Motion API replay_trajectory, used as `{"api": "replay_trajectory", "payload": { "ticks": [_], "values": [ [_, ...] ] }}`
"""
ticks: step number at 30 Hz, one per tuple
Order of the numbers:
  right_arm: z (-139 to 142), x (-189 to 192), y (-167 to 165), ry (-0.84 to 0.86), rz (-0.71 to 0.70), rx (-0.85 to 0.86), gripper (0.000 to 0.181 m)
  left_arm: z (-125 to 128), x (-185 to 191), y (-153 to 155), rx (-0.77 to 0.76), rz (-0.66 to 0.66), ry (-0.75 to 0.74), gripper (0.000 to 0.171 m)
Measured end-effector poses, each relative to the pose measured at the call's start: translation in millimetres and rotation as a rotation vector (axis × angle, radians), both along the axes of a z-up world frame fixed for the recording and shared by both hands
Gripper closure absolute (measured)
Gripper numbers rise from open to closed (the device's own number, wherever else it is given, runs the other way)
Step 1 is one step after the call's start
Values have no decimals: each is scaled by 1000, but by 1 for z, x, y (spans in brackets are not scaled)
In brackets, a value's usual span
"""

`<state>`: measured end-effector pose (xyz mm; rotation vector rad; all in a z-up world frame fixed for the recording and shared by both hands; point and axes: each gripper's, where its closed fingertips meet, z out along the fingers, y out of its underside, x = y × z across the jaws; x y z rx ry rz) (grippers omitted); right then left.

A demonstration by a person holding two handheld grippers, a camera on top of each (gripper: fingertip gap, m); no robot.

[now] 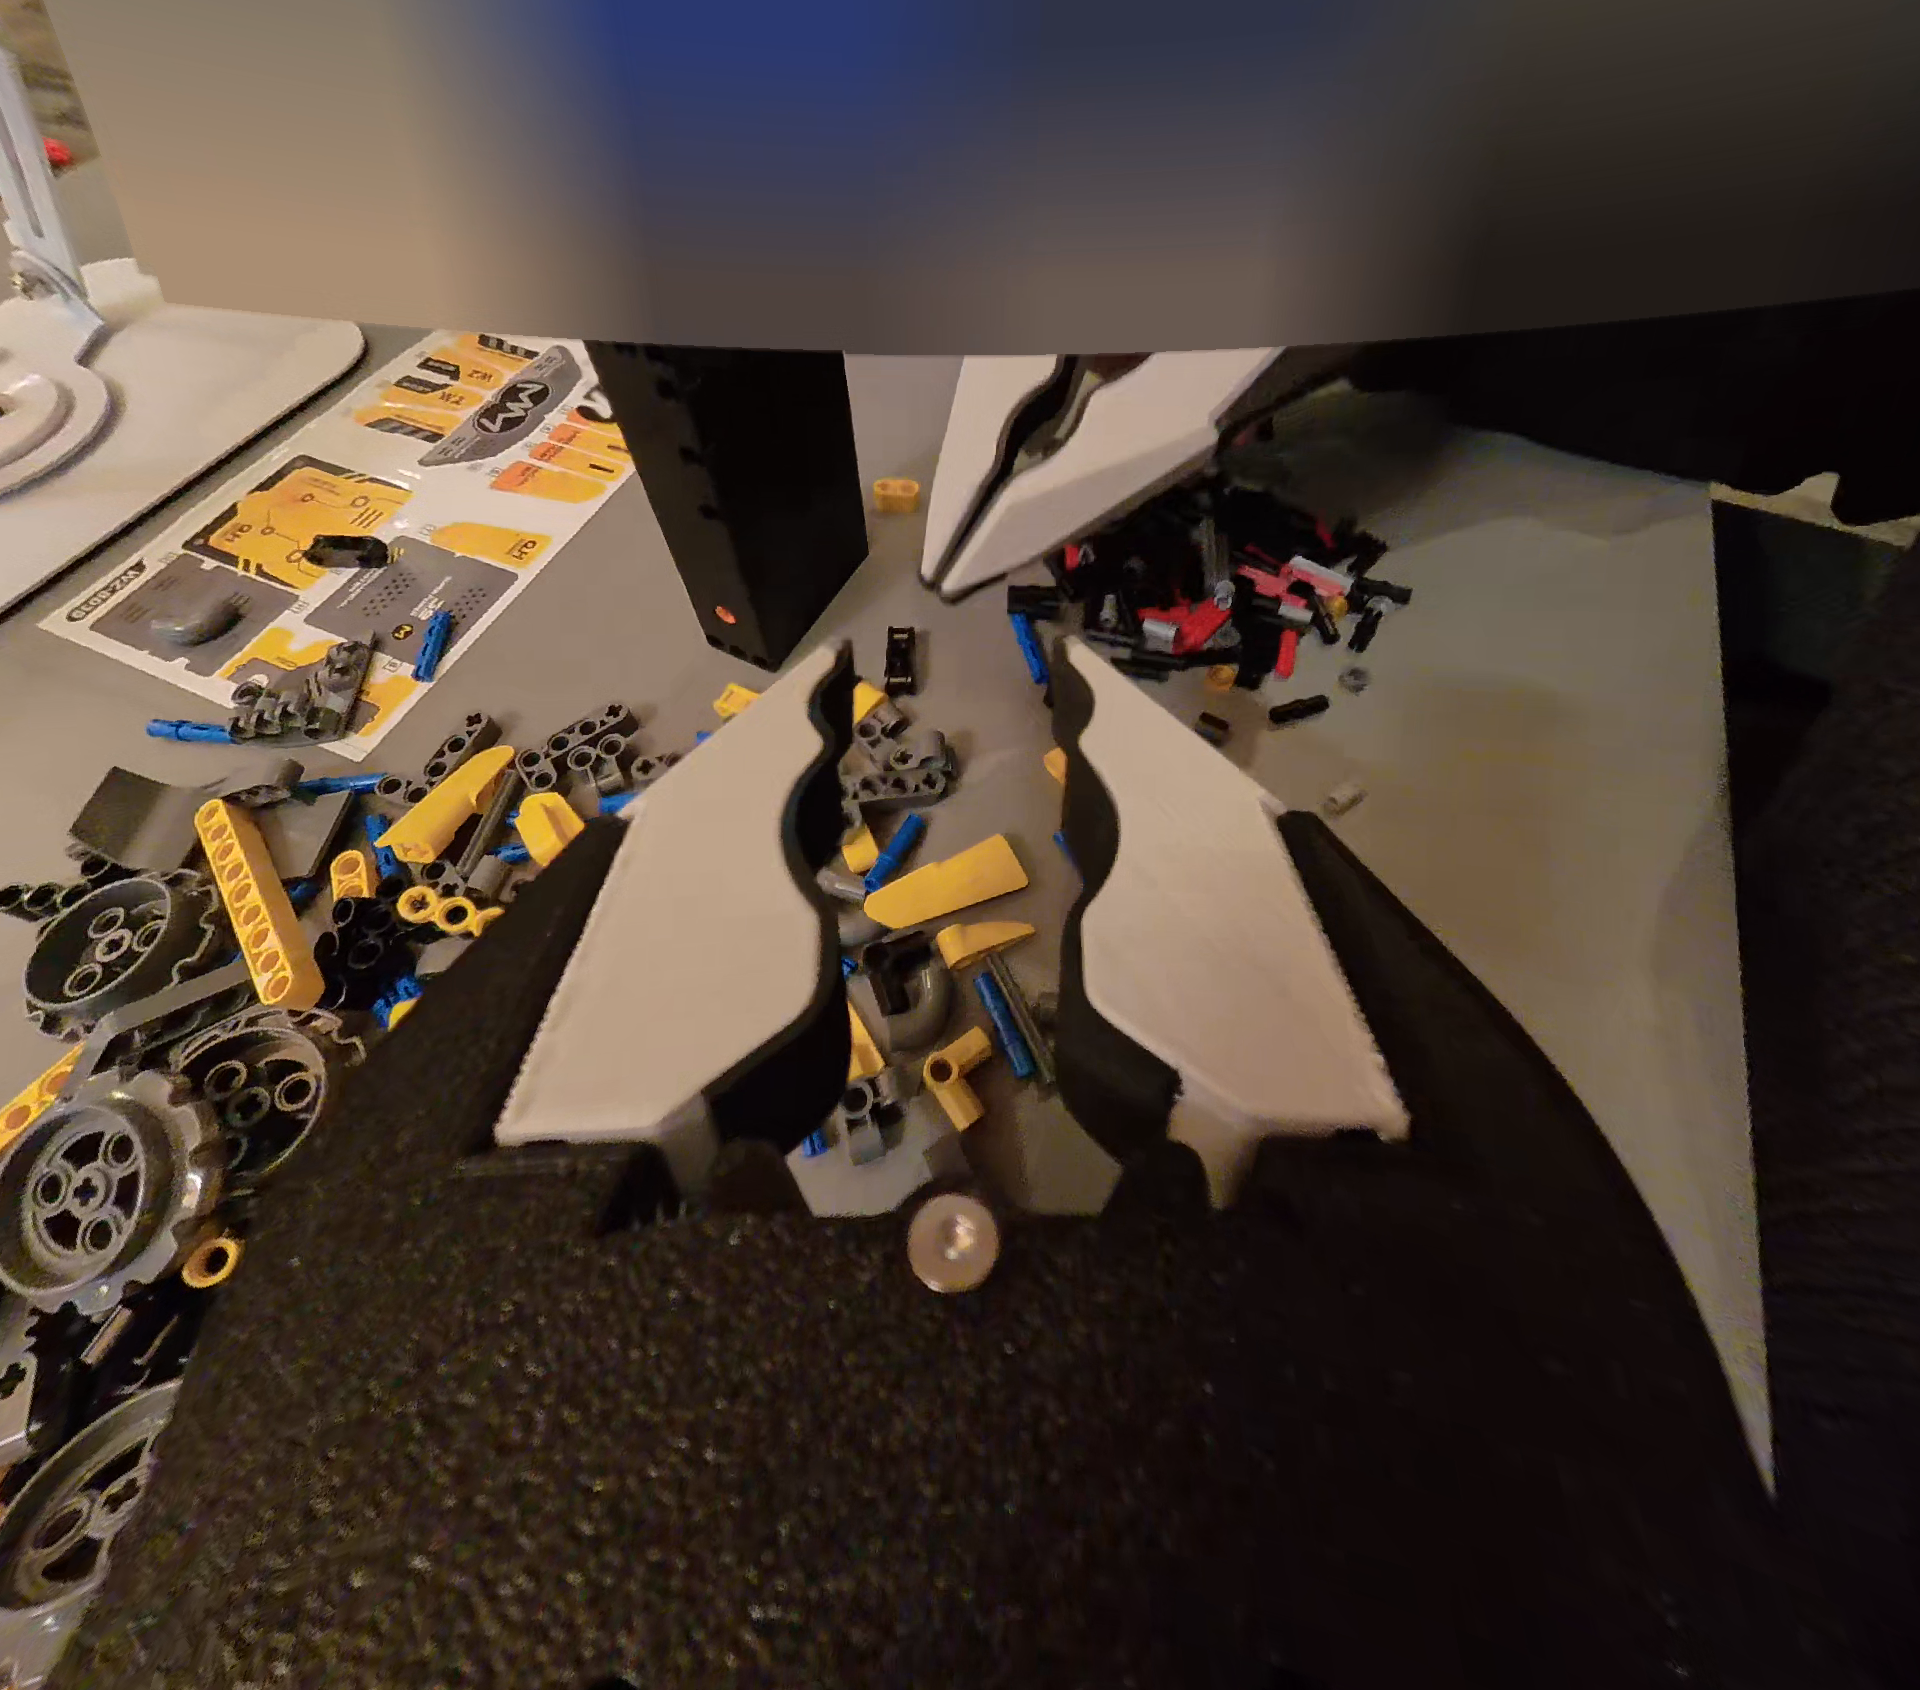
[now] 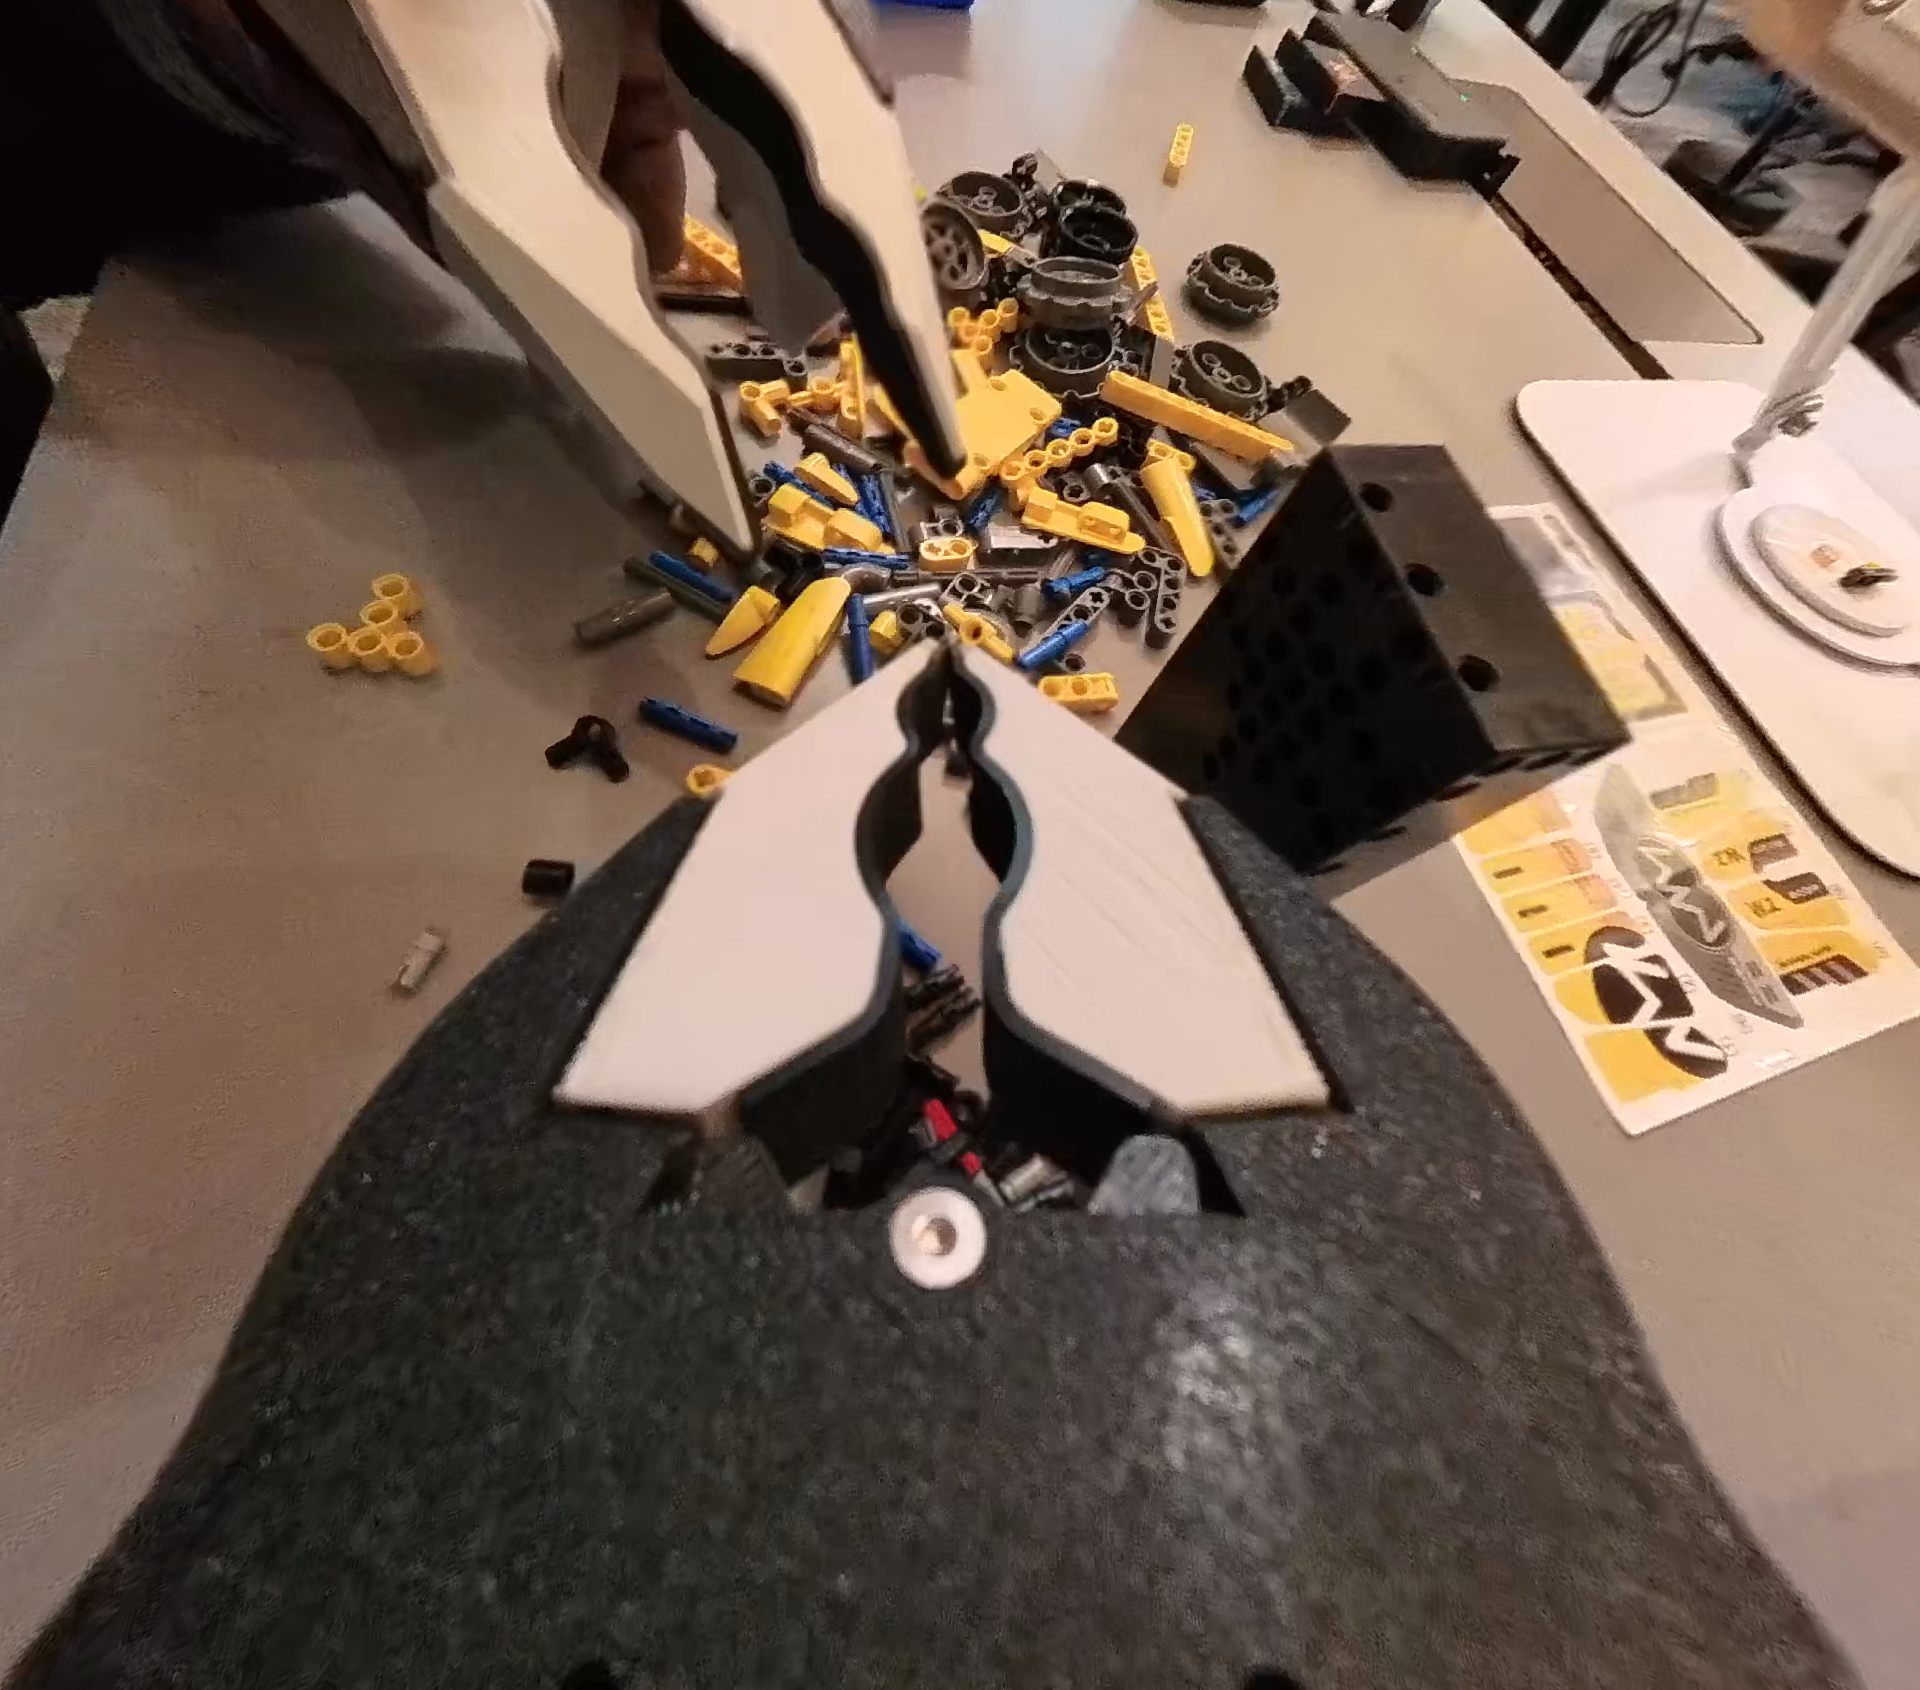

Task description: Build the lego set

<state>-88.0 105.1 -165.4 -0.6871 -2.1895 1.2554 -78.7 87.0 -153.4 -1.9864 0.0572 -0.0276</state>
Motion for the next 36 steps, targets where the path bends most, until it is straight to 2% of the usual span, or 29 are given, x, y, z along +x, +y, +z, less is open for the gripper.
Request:
{"api": "replay_trajectory", "payload": {
  "ticks": [2,4,6,7,8,11,13,15,19,21,23,27,29,31,32,34,36],
  "values": [
    [8,1,-1,11,3,-47,177,-6,2,1,-29,-8,21,171],
    [13,3,-3,0,13,-77,161,-9,3,2,-50,-7,34,171],
    [12,3,-3,6,16,-62,163,-11,2,3,-56,1,30,171],
    [11,3,-3,13,15,-45,175,-10,-1,3,-45,15,35,164],
    [9,3,-3,14,14,-28,181,-8,-3,3,-41,20,35,146],
    [6,0,-1,24,-6,-3,181,3,-10,2,16,51,23,141],
    [8,-4,1,45,-29,-9,168,8,-14,1,51,66,13,140],
    [13,-8,4,83,-51,-25,167,14,-24,-3,78,109,38,141],
    [21,-10,6,108,-70,-76,167,42,-57,-35,62,231,179,141],
    [25,-6,2,90,-56,-111,167,57,-65,-52,79,262,180,141],
    [25,1,-5,39,-16,-140,167,58,-65,-67,91,294,148,141],
    [31,24,-25,-23,33,-222,165,32,-42,-99,68,331,57,141],
    [35,42,-40,-27,68,-272,162,22,-5,-111,49,204,-104,142],
    [31,70,-63,-76,148,-269,145,24,34,-118,60,72,-283,142],
    [26,82,-74,-99,178,-247,139,22,43,-119,65,64,-313,142],
    [13,98,-88,-132,183,-182,128,10,53,-117,30,77,-282,142],
    [2,103,-93,-153,137,-138,126,-8,62,-112,-46,63,-233,142]
  ]
}}
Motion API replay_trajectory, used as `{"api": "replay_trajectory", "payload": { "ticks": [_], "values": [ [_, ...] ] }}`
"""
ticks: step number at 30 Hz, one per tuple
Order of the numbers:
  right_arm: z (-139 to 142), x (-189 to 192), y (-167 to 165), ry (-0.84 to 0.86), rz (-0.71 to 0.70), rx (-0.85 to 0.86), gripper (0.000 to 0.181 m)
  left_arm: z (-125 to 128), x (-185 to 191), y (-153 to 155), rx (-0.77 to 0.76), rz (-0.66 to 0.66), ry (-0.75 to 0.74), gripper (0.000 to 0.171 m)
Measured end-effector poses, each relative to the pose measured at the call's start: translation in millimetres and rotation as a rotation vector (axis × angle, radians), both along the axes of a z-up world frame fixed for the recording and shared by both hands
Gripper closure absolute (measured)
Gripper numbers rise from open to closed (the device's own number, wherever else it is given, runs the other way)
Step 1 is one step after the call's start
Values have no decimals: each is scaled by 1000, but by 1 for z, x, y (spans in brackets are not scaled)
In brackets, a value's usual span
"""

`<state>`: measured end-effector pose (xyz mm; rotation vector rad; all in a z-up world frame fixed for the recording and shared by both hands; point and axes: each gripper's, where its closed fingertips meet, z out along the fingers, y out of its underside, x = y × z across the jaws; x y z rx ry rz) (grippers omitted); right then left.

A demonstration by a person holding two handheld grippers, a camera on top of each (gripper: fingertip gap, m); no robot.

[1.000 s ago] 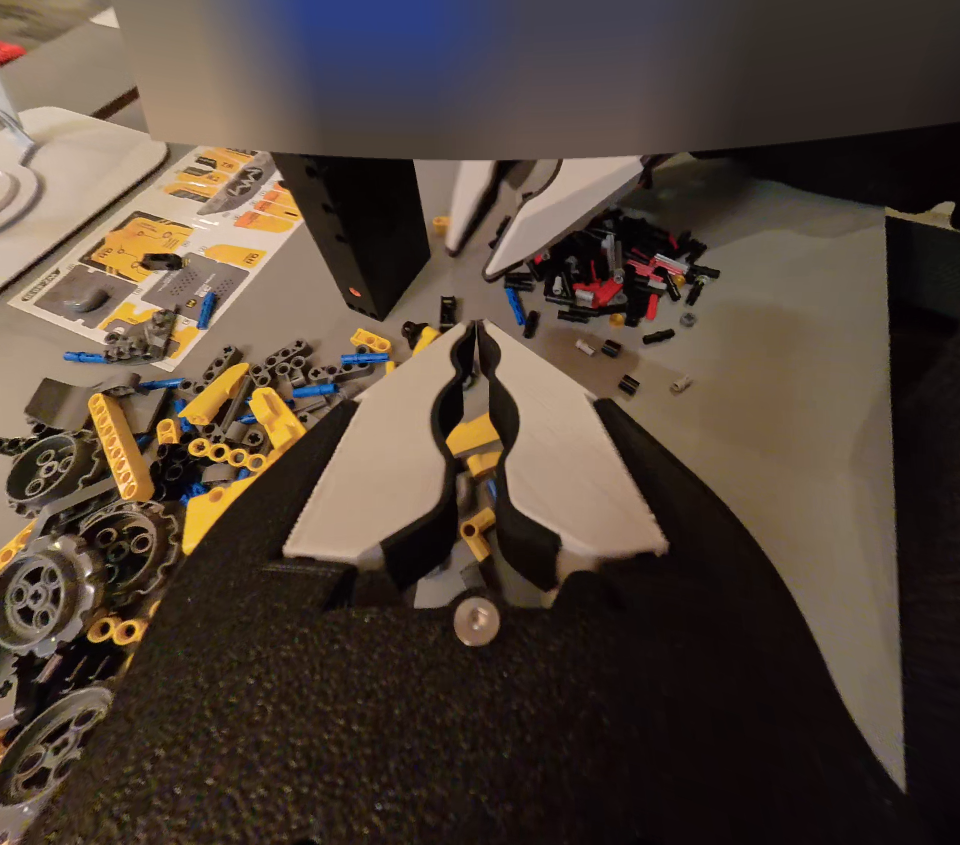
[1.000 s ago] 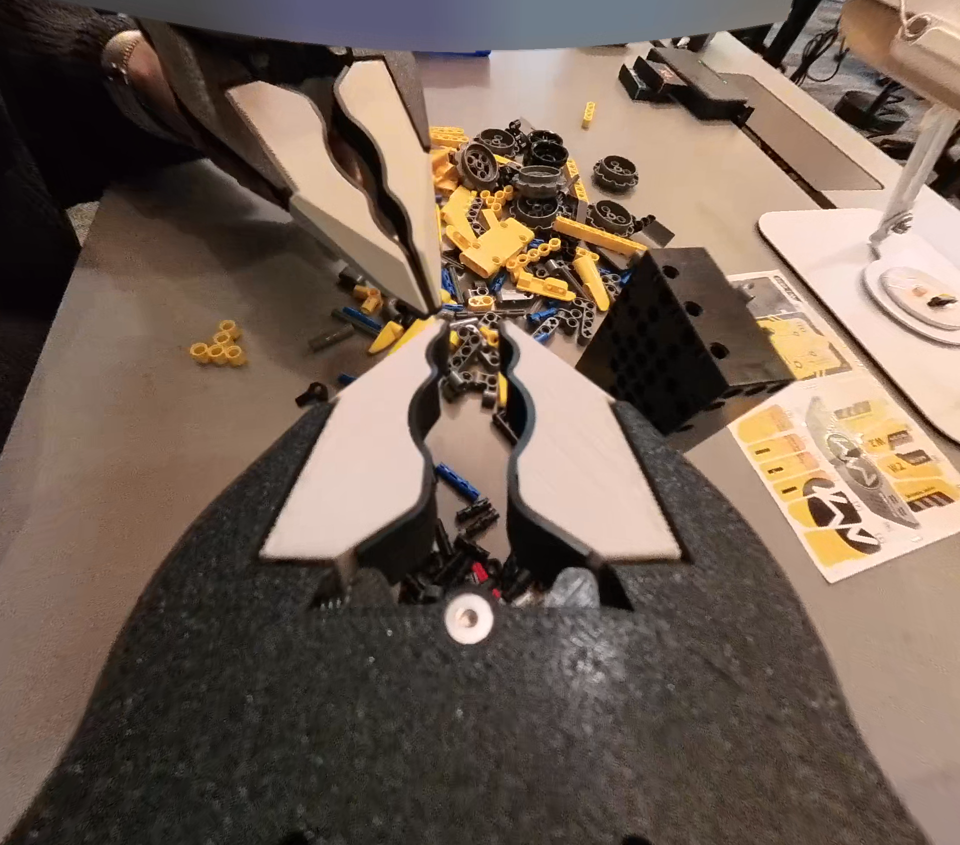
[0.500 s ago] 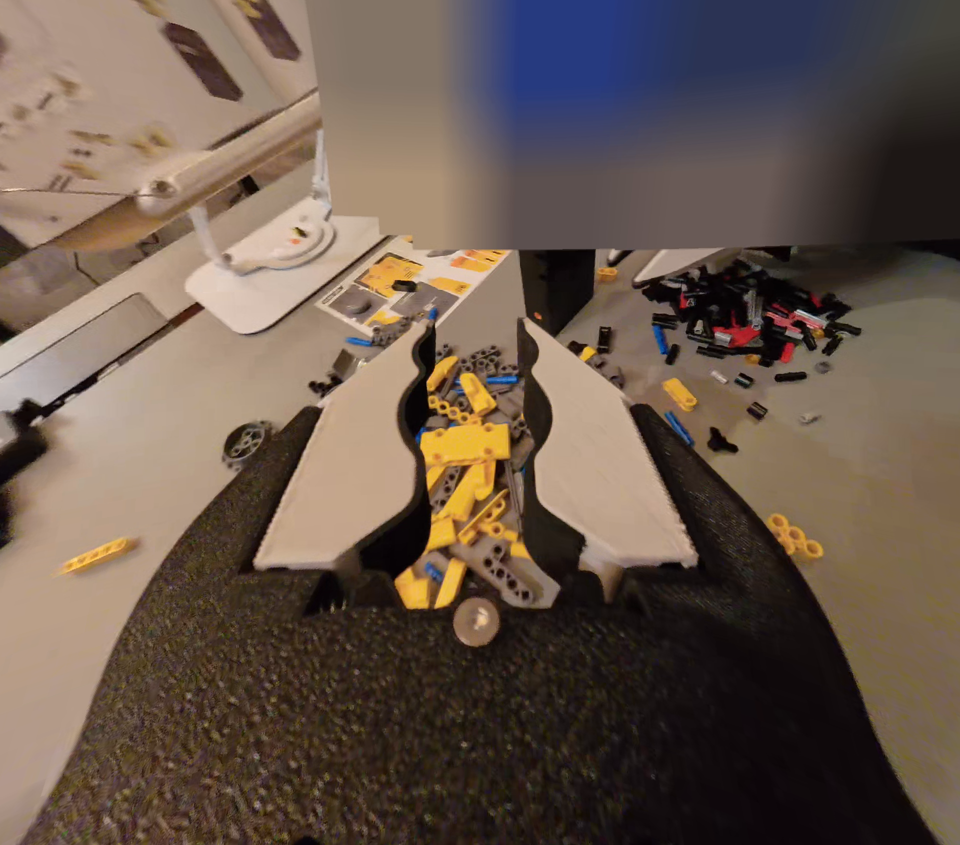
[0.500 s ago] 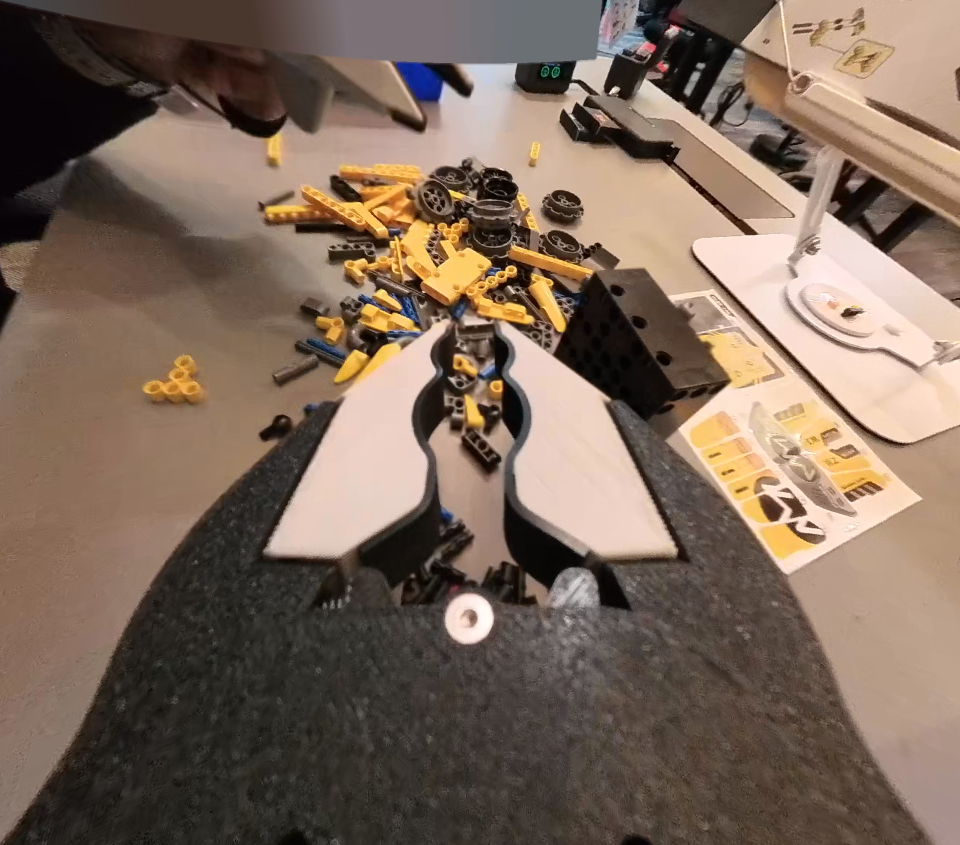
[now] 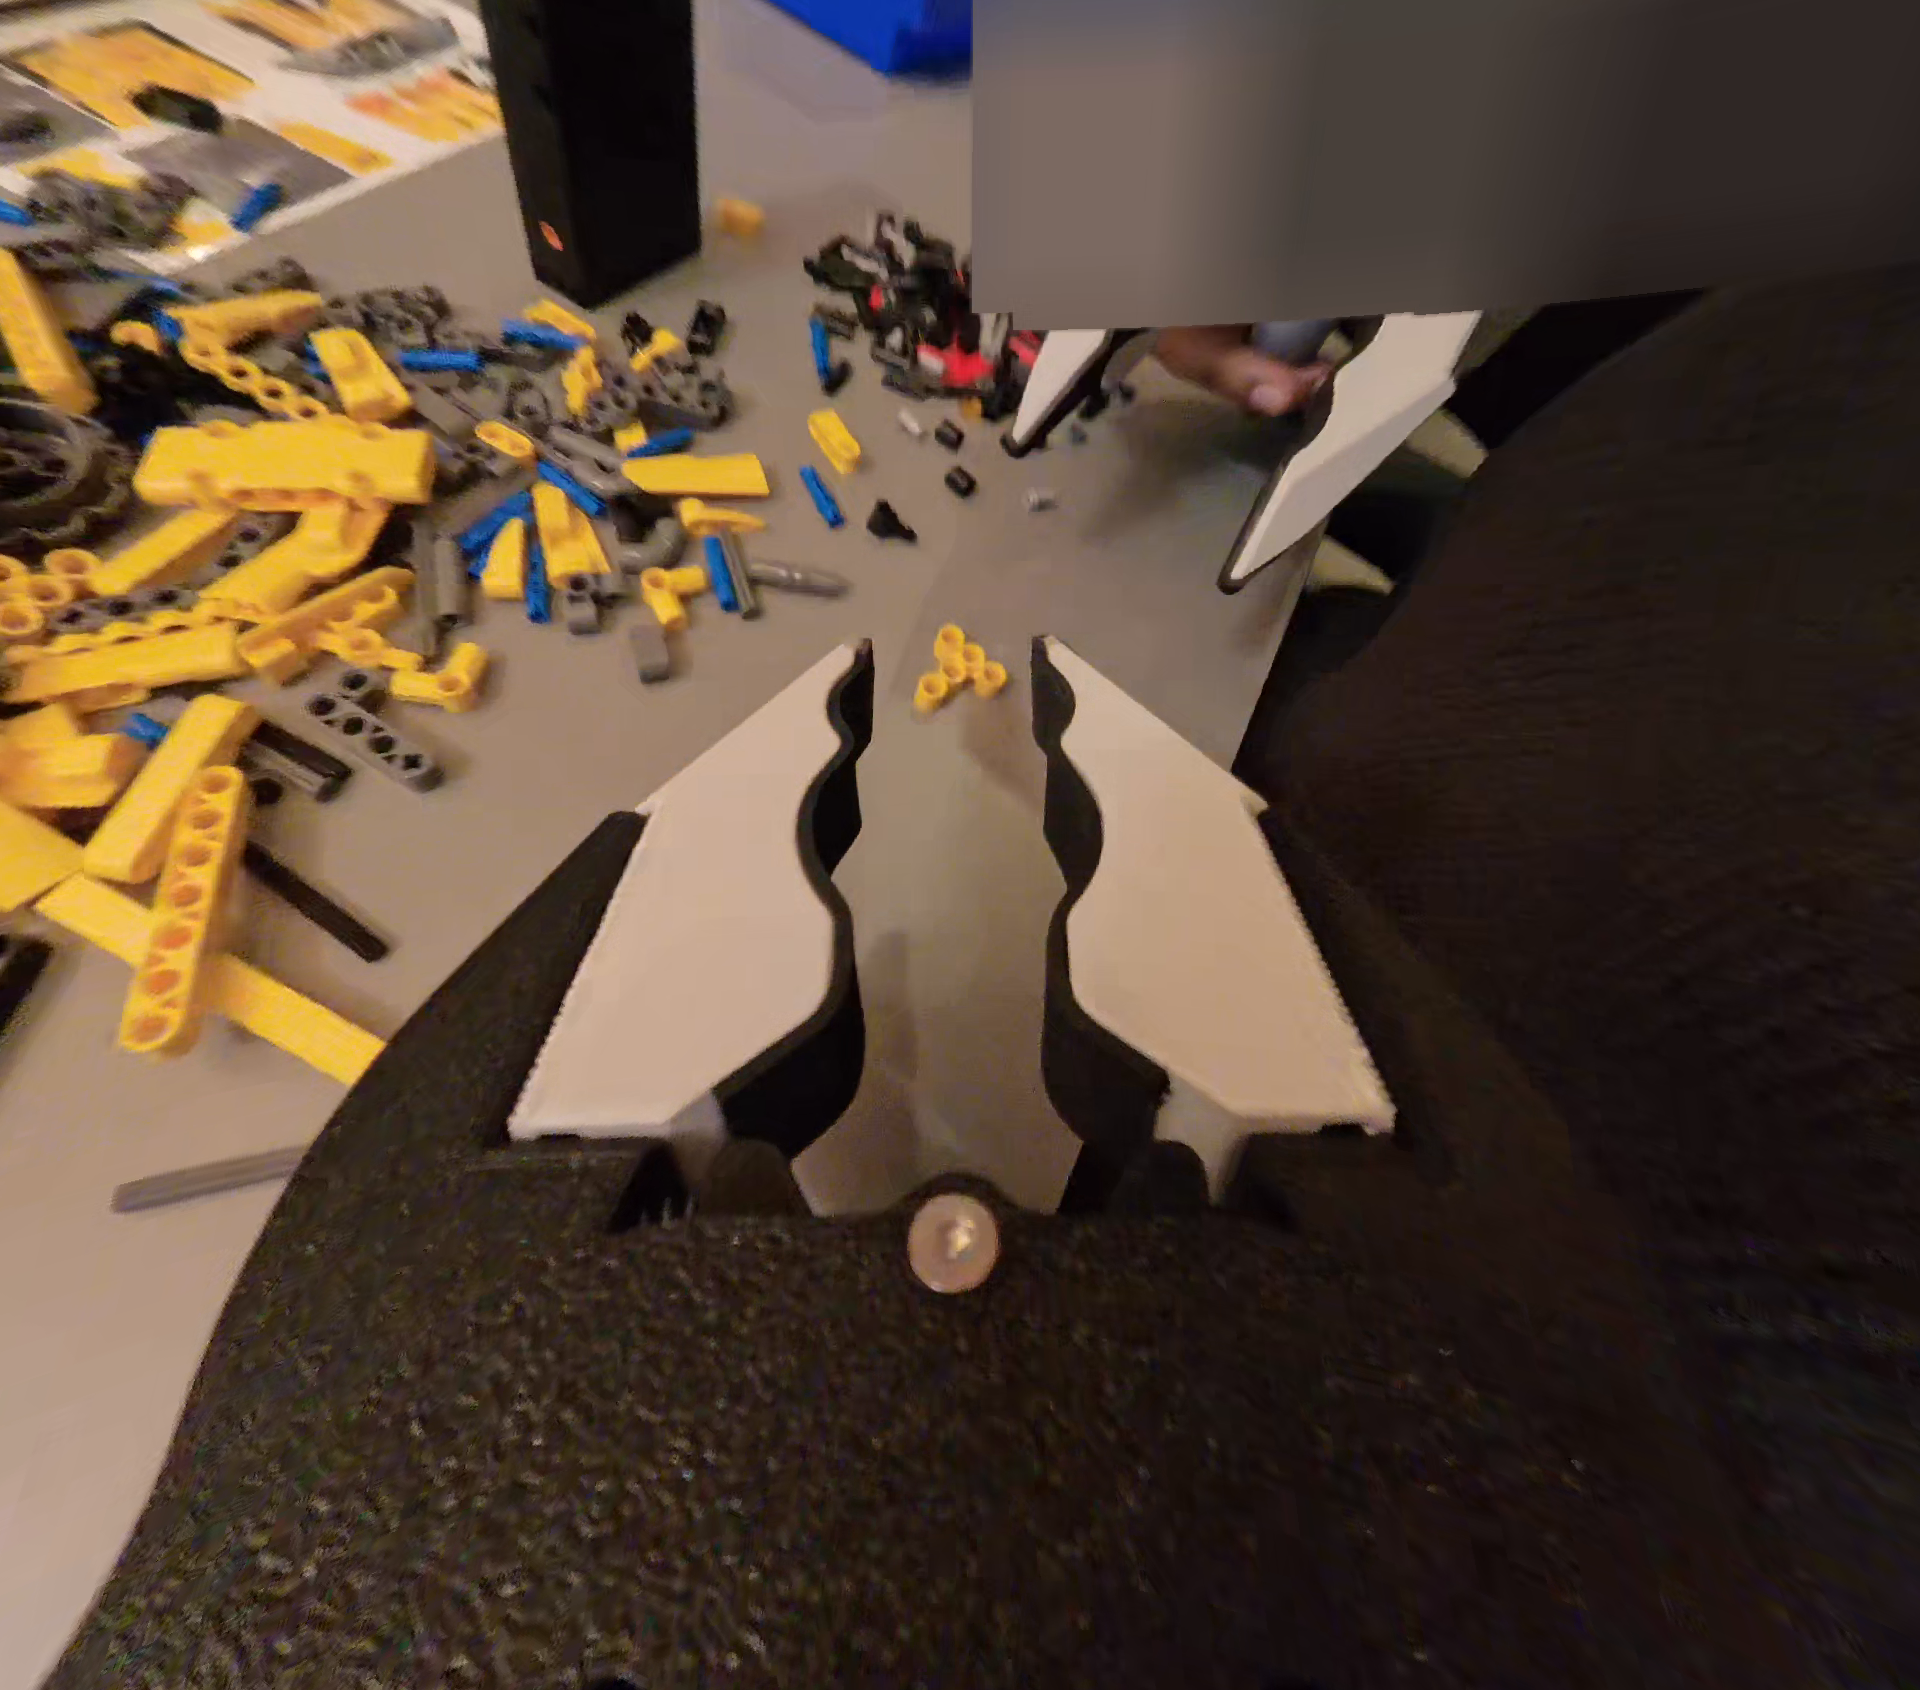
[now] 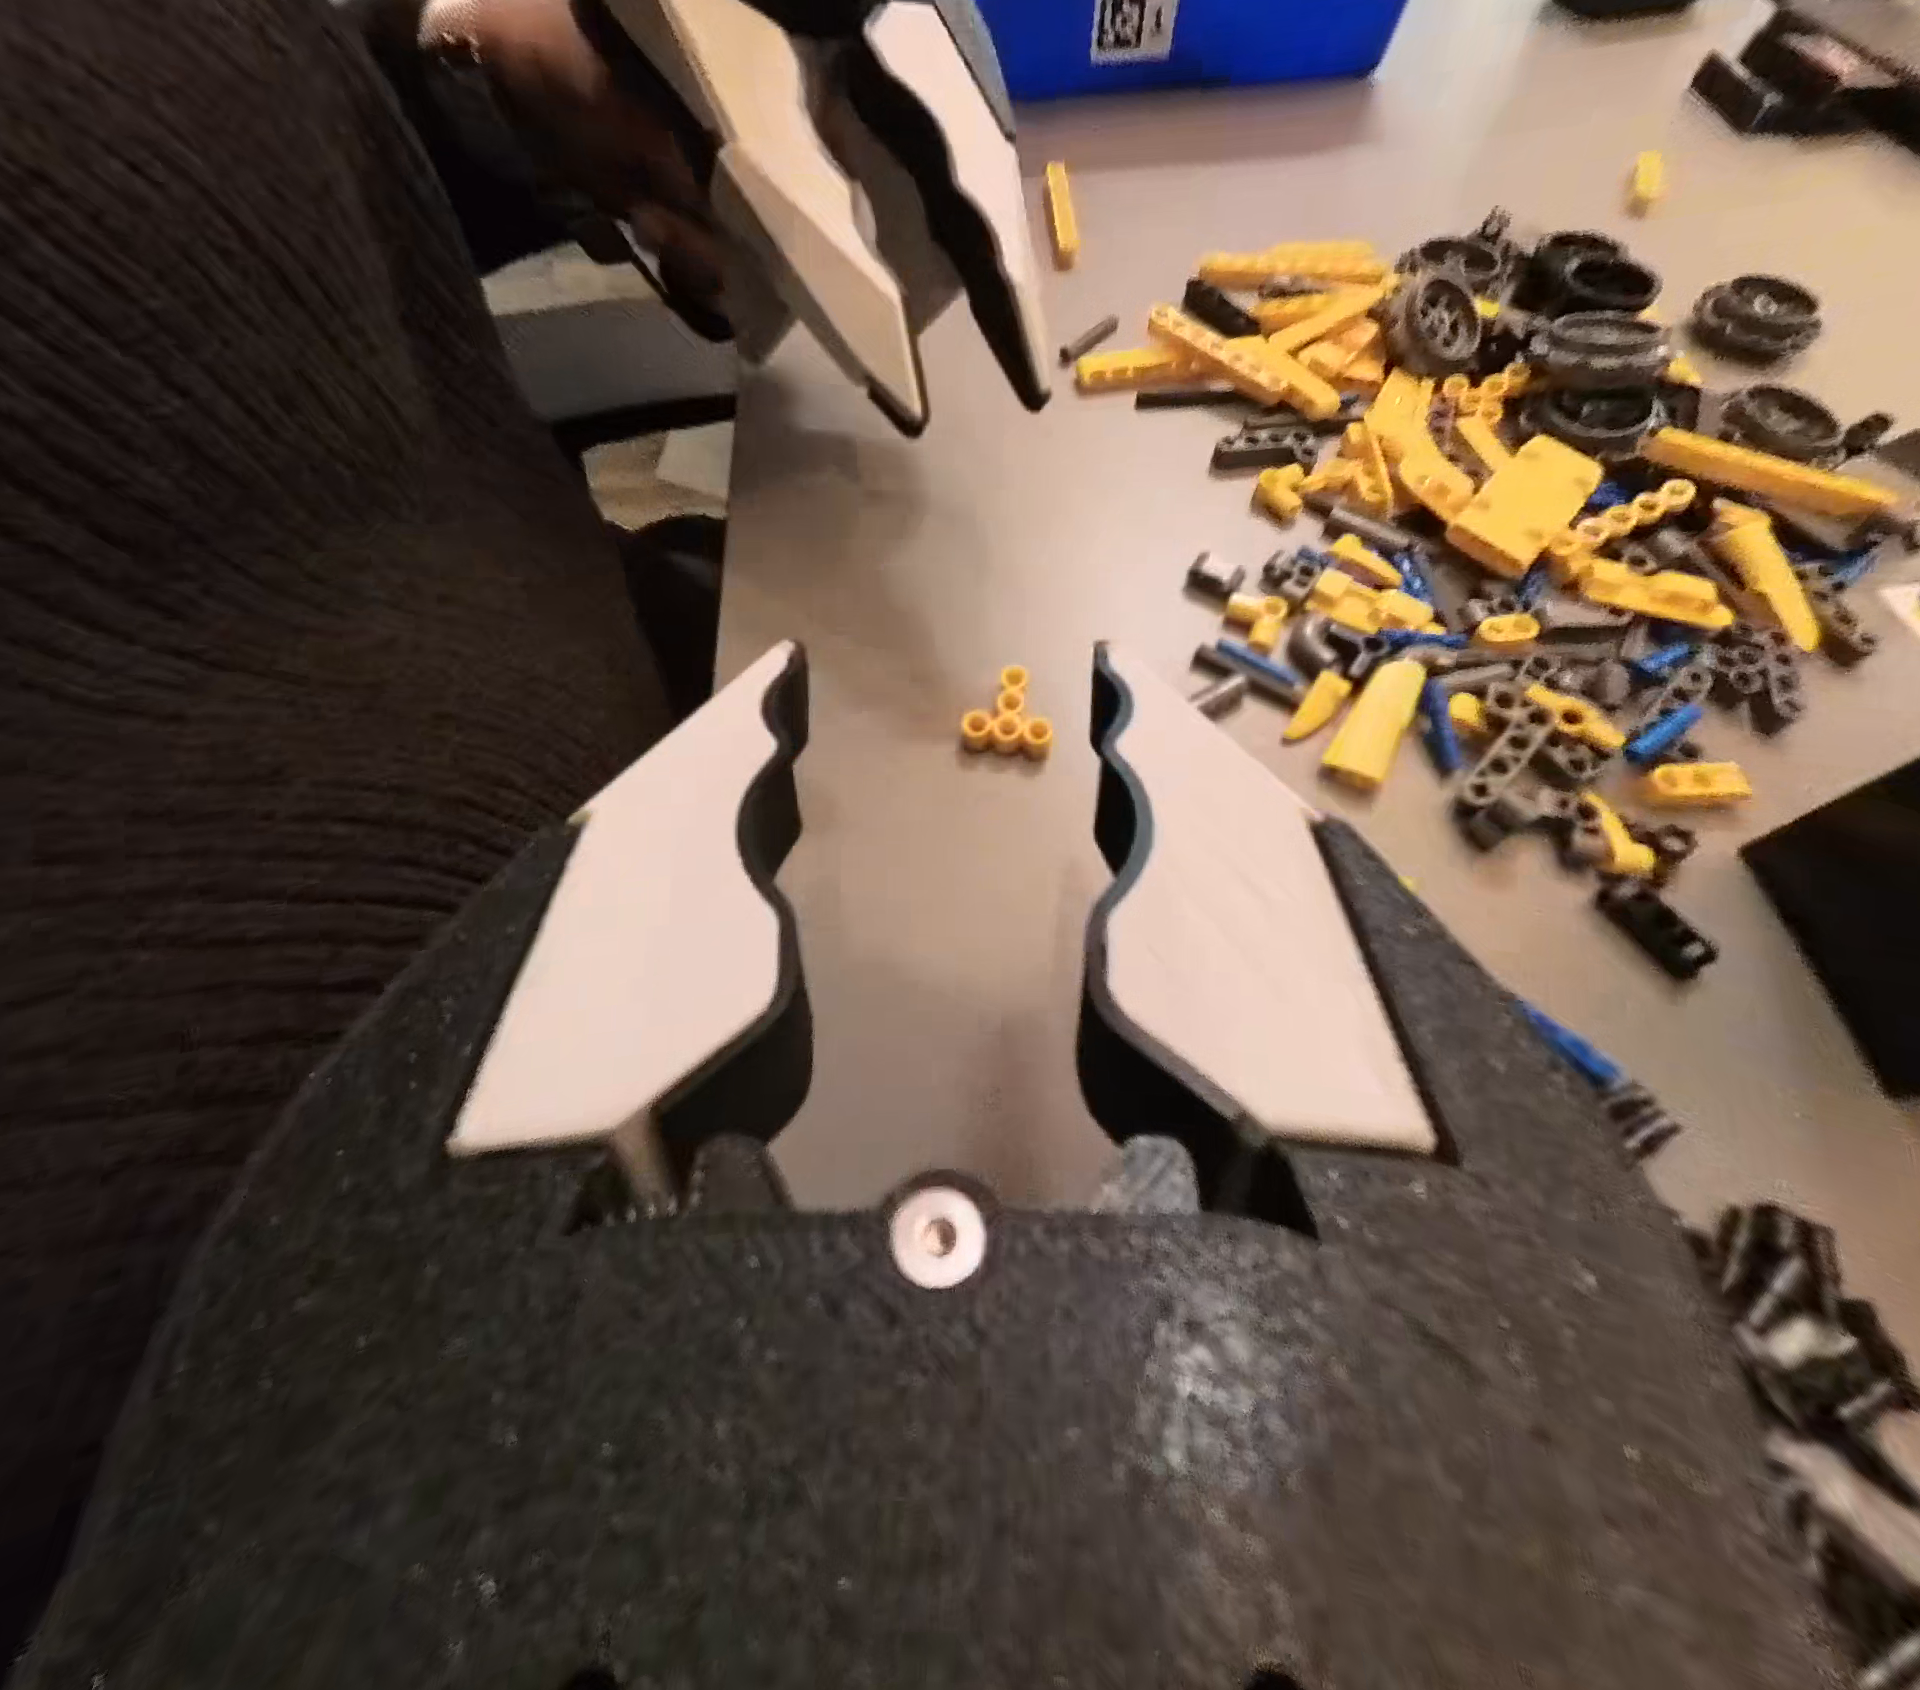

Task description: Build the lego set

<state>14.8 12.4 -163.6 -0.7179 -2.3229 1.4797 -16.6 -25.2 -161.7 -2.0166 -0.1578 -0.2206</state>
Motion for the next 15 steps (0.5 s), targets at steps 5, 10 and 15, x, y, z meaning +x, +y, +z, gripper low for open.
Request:
{"api": "replay_trajectory", "payload": {
  "ticks": [5,10,15],
  "values": [
    [-14,3,0,-66,-153,-52,126,-19,0,9,-112,-12,107,142],
    [-10,1,5,-30,-268,-75,132,-14,-35,2,-112,121,136,142],
    [-23,5,-5,-193,-166,-102,135,-3,-69,-1,-62,234,149,143]
  ]
}}
